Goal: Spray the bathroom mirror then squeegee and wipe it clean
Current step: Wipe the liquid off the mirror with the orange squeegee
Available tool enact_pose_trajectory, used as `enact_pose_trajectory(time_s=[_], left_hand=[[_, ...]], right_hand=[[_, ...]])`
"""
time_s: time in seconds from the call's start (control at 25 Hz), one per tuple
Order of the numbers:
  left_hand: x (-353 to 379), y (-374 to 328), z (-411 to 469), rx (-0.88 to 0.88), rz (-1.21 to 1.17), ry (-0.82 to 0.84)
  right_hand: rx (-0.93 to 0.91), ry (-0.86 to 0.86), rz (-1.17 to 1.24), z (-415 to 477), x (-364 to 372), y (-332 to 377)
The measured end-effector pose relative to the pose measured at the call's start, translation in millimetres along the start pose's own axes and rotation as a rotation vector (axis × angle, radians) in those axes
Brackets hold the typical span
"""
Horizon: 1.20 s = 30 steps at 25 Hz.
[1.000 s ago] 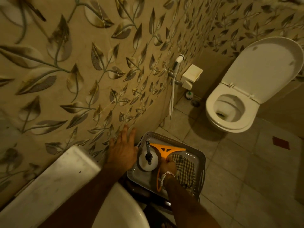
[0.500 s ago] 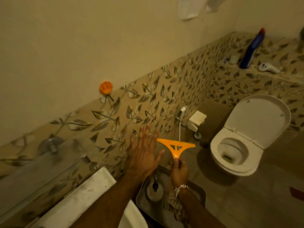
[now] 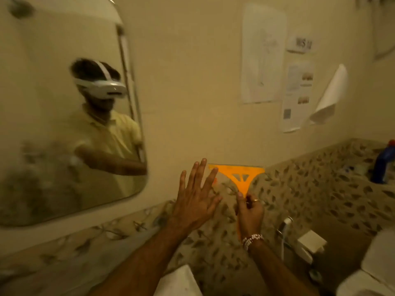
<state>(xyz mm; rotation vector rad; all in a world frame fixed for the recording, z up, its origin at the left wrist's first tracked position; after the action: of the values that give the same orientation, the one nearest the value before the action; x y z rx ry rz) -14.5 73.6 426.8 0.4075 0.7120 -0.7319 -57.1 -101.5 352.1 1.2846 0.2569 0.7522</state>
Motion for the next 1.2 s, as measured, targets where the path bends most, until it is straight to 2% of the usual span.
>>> enact_pose_trajectory(time_s=[0.36,0.56,0.72,0.8,1.04,1.2], left_hand=[[-173,154,-36,-0.032,0.122,-0.161],[-252,219,-54,0.036,0.159,-0.215],[-311,262,-64,-0.126,0.236,-0.329],[-334,279,-68,-0.206,0.298,-0.372],[-364,305,-92,-0.343,0.380,-0.499],[-368,318,-104,-0.391,0.412,-0.416]], right_hand=[[-0.256,0.210,0.101,-76,177,151],[-0.453,0.335,0.166,-113,249,239],[-0.735,0.503,0.019,-130,302,318],[-0.904,0.536,-0.107,-135,333,355],[-1.217,0.497,-0.325,-151,389,423],[-1.321,0.444,-0.398,-162,404,441]])
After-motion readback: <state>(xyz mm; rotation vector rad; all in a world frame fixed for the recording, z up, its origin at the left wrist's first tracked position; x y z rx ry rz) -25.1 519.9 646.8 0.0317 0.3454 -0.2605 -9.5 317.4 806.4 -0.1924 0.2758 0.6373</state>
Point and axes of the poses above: each hand's wrist, its own z-axis towards the middle knuckle, its own x-axis out of the palm, y = z × x, the point moved 4 cm from there along z, towards the middle knuckle, and after that the axes turned 3 degrees about x, right-handed, at the moved point
